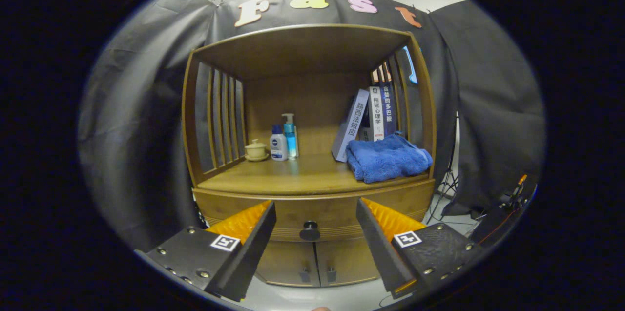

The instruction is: Pull open the drawer, take out the items inside it, and place them on the countertop above the cabinet.

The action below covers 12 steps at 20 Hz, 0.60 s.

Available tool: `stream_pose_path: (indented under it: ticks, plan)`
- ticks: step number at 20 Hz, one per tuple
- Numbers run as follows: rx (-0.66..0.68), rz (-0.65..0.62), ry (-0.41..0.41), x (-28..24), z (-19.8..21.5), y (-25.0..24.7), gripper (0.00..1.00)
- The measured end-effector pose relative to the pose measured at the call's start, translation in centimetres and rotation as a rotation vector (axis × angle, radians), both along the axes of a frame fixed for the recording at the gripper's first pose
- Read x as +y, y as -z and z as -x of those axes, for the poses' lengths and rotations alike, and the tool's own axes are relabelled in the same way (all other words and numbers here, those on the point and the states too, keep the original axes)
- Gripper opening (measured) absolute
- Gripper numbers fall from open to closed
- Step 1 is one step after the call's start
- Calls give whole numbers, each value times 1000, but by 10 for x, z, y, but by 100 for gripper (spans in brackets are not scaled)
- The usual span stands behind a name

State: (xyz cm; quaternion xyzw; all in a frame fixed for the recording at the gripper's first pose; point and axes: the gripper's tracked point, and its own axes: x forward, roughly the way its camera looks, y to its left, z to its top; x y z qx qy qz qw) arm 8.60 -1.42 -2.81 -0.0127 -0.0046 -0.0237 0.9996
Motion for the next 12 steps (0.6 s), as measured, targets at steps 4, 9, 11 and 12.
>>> stream_pose_path:
  ticks: [4,9,11,12]
  plan:
    - [58,-10,-8,-1,-43,43,99]
    - [149,7,-24,14,-85,93,99]
    - [174,27,-30,20,-94,108,99]
    - [174,28,-28,22,-99,110,99]
